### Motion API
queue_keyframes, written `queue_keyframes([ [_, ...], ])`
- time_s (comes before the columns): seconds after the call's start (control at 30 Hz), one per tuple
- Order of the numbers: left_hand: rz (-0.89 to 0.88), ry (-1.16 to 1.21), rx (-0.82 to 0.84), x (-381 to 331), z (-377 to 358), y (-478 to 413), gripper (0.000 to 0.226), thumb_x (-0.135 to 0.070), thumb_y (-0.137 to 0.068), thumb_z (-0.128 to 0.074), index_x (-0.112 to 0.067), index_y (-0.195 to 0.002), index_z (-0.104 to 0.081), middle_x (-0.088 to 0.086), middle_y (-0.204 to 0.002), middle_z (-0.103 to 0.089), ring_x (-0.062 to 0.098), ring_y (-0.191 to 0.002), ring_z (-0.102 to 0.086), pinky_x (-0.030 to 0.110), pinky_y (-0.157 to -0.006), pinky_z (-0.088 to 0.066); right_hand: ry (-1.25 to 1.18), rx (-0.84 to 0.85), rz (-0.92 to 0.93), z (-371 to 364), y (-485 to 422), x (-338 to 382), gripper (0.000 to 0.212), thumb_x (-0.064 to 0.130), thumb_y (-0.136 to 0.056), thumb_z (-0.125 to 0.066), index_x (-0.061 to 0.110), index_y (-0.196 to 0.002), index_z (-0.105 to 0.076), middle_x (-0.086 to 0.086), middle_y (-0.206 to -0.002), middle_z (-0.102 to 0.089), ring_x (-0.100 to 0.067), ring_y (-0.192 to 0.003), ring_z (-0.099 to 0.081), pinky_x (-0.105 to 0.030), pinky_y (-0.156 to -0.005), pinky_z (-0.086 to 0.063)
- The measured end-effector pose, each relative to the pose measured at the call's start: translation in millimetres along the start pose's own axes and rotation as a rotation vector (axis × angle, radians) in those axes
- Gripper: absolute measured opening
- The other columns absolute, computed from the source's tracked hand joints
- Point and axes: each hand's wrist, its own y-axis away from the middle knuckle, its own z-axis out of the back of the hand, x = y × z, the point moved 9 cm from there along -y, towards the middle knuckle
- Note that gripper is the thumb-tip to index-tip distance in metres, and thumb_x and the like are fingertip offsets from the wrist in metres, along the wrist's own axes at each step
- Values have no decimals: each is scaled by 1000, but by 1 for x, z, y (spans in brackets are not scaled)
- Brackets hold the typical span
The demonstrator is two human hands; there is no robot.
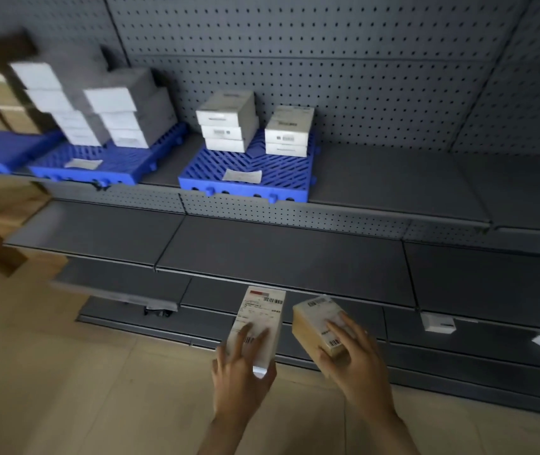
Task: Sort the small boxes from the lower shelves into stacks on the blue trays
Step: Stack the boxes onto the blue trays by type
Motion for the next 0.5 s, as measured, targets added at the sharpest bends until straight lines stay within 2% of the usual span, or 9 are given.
queue_keyframes([
  [0.07, -3, 1, -56, -5, 27, 8, 71, -53, -73, -72, -53, -140, -47, -17, -151, -42, 24, -107, -49, 41, -78, -53, -31, -17, 18, 12, -2, 18, 59, 60, -85, -69, 46, -140, -53, 25, -158, -32, -16, -136, -43, -29, -102, -39],
  [0.17, -14, 4, -142, -10, 67, 18, 67, -52, -75, -70, -51, -139, -50, -17, -150, -42, 23, -104, -48, 41, -80, -54, -78, -63, 71, 28, -7, 48, 58, 66, -85, -61, 43, -137, -57, 21, -157, -37, -18, -130, -48, -33, -97, -48],
  [0.27, 0, 31, -230, -8, 104, 25, 64, -52, -76, -68, -50, -137, -52, -17, -147, -44, 24, -107, -48, 44, -79, -56, -129, -80, 149, 40, -12, 84, 58, 66, -83, -61, 44, -136, -57, 24, -156, -35, -16, -132, -46, -38, -100, -50],
  [0.4, -4, 22, -309, -2, 150, 26, 62, -53, -75, -69, -50, -135, -53, -19, -147, -44, 25, -111, -48, 47, -81, -56, -160, -135, 228, 58, -22, 134, 59, 66, -82, -59, 38, -134, -61, 20, -152, -42, -15, -132, -46, -38, -104, -47],
  [0.5, -8, 12, -356, 9, 183, 21, 60, -54, -76, -67, -51, -135, -54, -20, -147, -43, 24, -115, -48, 48, -81, -55, -161, -134, 259, 60, -33, 169, 56, 64, -83, -63, 42, -135, -60, 24, -153, -39, -13, -131, -46, -38, -103, -48],
])
